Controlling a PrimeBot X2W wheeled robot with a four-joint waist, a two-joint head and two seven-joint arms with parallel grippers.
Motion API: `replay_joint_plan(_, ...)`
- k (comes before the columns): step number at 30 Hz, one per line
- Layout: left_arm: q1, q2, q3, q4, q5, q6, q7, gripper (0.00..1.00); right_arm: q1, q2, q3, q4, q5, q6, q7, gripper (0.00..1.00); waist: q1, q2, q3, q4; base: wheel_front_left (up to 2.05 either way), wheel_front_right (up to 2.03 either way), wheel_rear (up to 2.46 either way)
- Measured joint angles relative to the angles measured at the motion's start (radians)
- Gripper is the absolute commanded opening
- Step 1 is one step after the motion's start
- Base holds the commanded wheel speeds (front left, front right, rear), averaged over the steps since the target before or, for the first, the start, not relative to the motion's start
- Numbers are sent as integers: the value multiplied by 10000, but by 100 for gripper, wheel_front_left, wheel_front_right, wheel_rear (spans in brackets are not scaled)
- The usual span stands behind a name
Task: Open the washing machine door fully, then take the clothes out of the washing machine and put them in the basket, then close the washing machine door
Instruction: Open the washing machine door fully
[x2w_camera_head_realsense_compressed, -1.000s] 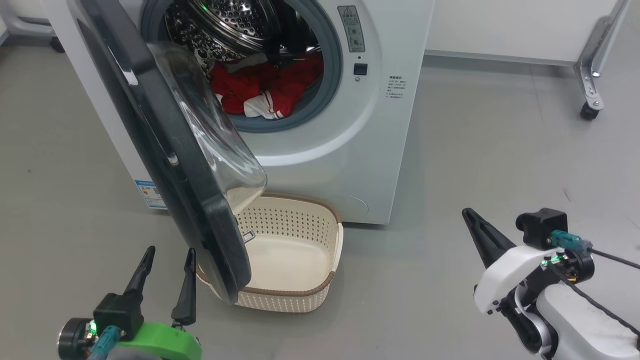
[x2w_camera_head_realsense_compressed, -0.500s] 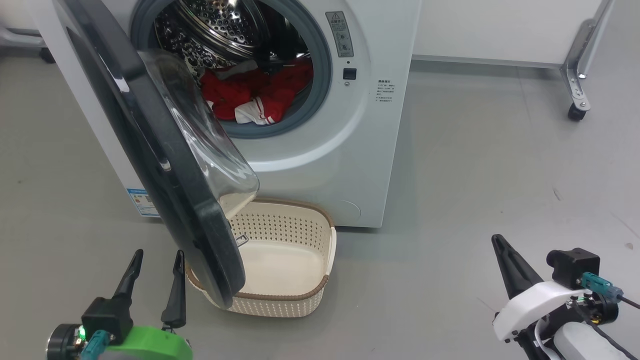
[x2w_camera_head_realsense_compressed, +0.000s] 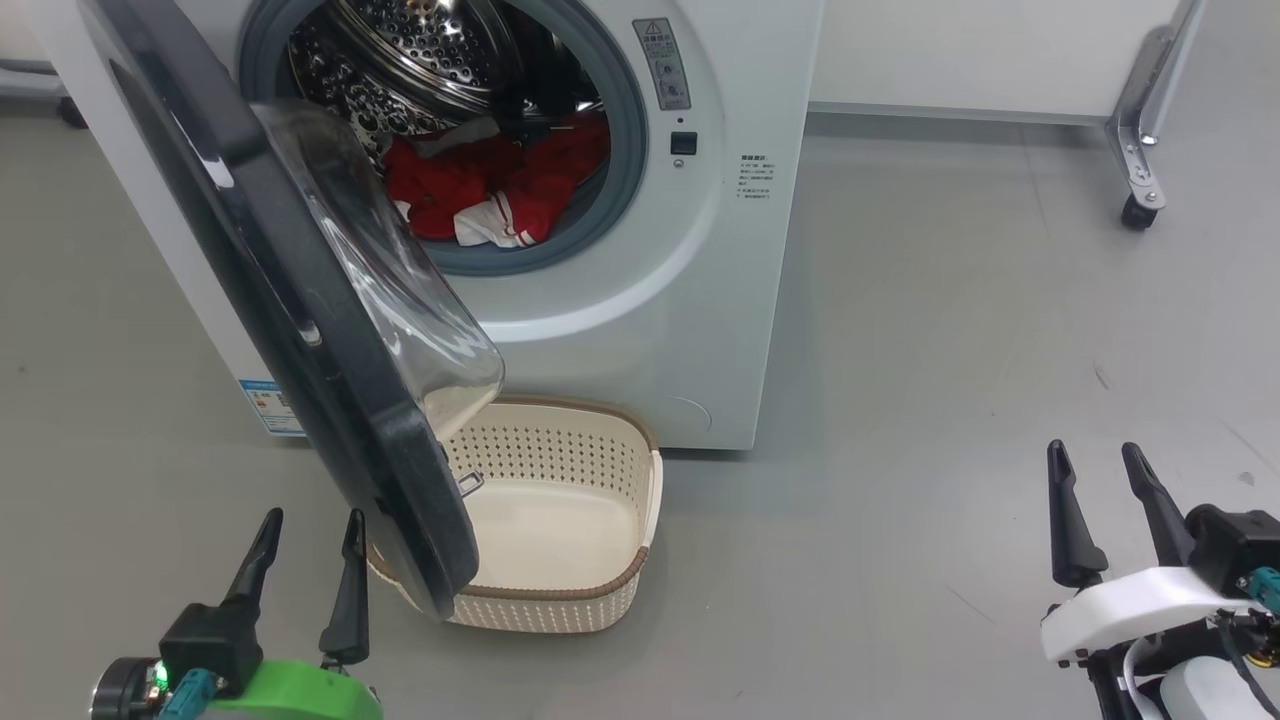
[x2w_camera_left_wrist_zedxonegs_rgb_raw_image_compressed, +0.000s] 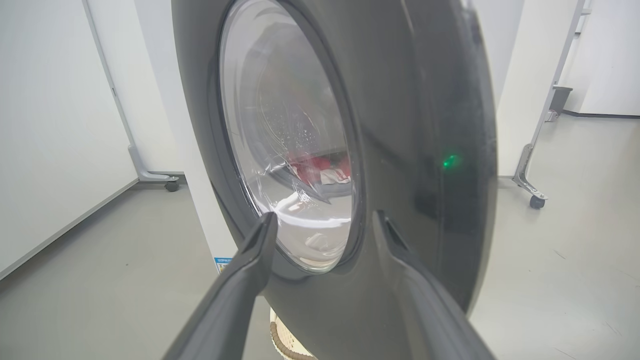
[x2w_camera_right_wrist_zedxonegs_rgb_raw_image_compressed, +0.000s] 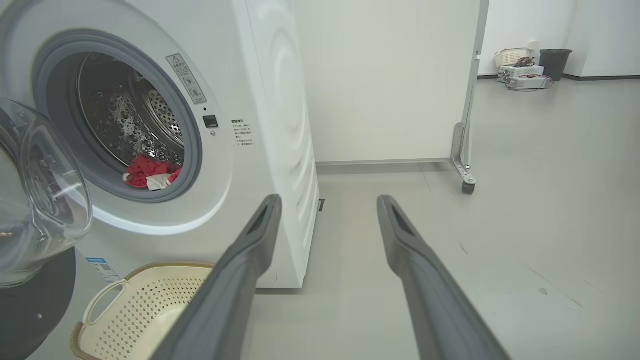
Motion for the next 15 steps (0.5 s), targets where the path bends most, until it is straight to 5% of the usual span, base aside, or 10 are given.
replay_joint_plan(15,1,-46,73,-12,77,-167,0,100,1286,1007,-932,-1266,-1333,0,0,100,0,0,179,4,0,0,0)
